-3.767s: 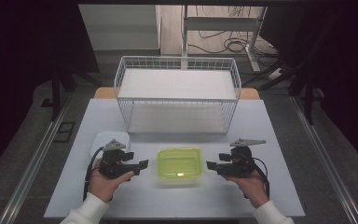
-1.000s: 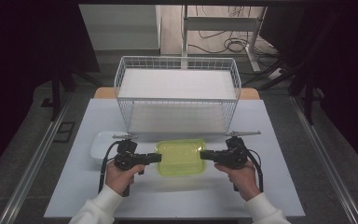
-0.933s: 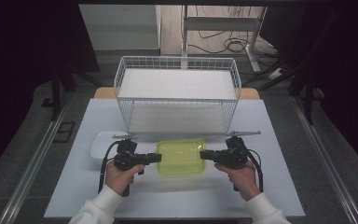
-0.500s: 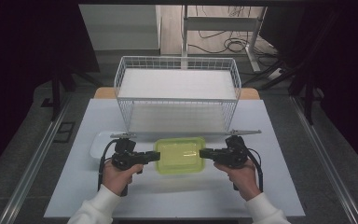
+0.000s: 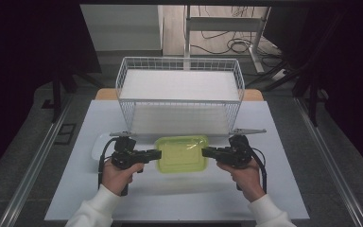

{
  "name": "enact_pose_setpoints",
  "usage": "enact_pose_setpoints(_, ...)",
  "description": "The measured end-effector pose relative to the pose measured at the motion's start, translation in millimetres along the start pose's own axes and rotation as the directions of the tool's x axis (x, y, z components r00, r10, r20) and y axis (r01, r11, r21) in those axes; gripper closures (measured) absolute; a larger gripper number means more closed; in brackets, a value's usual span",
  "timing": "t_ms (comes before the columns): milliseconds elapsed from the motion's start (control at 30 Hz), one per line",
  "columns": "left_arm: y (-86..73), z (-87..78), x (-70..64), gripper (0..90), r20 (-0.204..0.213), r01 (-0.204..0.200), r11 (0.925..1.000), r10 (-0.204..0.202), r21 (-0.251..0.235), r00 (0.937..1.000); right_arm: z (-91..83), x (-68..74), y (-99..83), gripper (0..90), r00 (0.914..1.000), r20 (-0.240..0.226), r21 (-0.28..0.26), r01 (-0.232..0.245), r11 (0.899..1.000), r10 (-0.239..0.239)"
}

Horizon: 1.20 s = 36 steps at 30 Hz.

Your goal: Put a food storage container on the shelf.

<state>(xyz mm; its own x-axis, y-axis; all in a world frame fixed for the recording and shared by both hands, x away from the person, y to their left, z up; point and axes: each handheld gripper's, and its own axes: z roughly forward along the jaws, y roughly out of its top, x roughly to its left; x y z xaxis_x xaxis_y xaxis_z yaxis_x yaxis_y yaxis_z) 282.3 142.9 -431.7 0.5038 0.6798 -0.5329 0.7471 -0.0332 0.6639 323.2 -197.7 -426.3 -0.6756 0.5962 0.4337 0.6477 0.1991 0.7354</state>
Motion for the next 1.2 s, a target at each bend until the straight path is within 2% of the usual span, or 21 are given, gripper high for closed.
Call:
enact_pose_setpoints(133, 4.2, -0.5, -1.5, 78.7, 0.001, -0.002, 0.9999, 0.002, -0.010, 1.0000, -1.4, 0.4, 3.3, 78.5, 0.9999, 0.001, -0.008, 0.012, 1.000, -0.012)
enact_pose_setpoints(300, 17.1, -5.3, -5.2, 78.7, 0.009, -0.028, 0.9992, 0.028, -0.029, 0.9996, -7.1, 1.4, 10.3, 78.3, 0.9996, -0.007, -0.036, 0.026, 0.999, -0.026)
enact_pose_setpoints(767, 55.9, -18.7, -14.9, 78.6, 0.024, -0.079, 0.9947, 0.081, -0.066, 0.9965, -22.0, 5.6, 43.8, 78.1, 0.9983, -0.019, -0.096, 0.053, 0.994, -0.055)
enact_pose_setpoints(900, 68.7, -22.5, -17.4, 78.6, 0.016, -0.101, 0.9921, 0.102, -0.075, 0.9946, -25.8, 7.5, 55.3, 78.0, 0.9978, -0.016, -0.110, 0.062, 0.992, -0.064)
enact_pose_setpoints(1100, 85.4, -26.0, -18.2, 78.6, 0.014, -0.112, 0.9896, 0.114, -0.090, 0.9934, -28.2, 6.2, 71.9, 78.0, 0.9972, -0.018, -0.131, 0.069, 0.989, -0.072)
enact_pose_setpoints(1200, 91.5, -26.1, -15.7, 78.6, 0.021, -0.105, 0.9895, 0.108, -0.100, 0.9940, -27.4, 4.7, 80.2, 78.1, 0.9968, -0.015, -0.140, 0.075, 0.987, -0.078)
